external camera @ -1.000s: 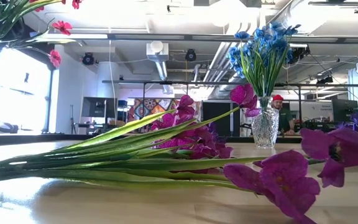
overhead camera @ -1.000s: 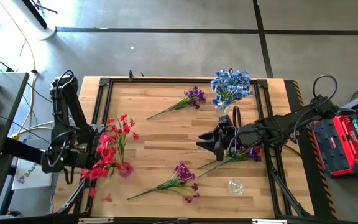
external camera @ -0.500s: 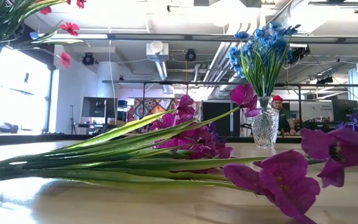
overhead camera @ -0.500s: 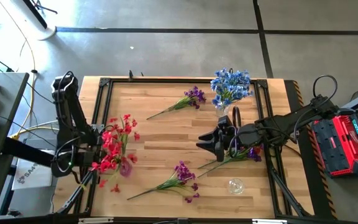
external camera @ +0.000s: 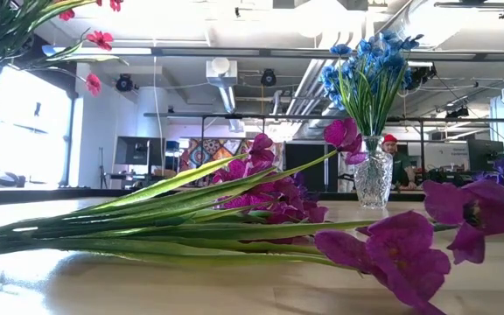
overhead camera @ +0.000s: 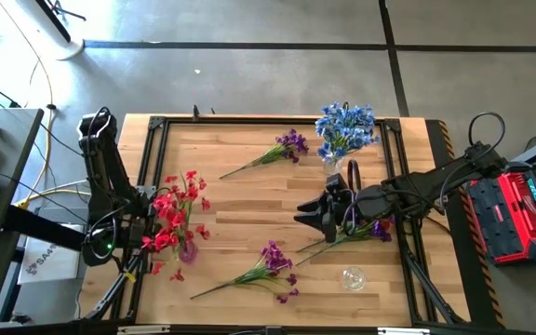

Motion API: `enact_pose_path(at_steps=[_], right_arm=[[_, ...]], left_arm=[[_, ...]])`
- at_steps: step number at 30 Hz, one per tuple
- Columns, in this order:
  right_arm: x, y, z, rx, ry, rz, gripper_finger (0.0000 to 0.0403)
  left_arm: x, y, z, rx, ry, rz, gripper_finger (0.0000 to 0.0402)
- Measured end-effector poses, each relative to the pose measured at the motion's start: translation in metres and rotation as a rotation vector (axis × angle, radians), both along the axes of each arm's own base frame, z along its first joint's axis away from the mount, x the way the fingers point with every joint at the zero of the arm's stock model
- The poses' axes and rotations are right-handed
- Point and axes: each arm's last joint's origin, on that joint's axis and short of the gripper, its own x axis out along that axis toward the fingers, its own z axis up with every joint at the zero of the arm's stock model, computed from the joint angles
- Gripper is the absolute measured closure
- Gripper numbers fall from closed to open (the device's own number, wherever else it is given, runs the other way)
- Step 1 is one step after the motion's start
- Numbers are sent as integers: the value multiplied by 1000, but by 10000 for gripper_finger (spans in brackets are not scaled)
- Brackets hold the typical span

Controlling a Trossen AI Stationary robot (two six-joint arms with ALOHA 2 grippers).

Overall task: Sort flowers into vase by color
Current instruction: Put the top red flower into the pink flower vase

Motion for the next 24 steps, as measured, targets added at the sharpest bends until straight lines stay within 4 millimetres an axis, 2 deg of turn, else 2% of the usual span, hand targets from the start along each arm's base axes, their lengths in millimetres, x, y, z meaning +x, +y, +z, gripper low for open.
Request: enact_pose_path(at_steps=[5, 12, 18, 24], right_arm=[[0, 0, 0, 0, 3, 1, 210], [0, 0, -1, 18, 11, 13, 210], [-1, 1, -2, 31, 27, 26, 210], [-1, 1, -4, 51, 48, 35, 210]], left_arm=[[0, 0, 3, -42, -12, 11, 351], [-2, 1, 16, -62, -37, -19, 318], [-8, 1, 16, -83, -38, -48, 303], [-14, 2, 17, -78, -72, 5, 269]])
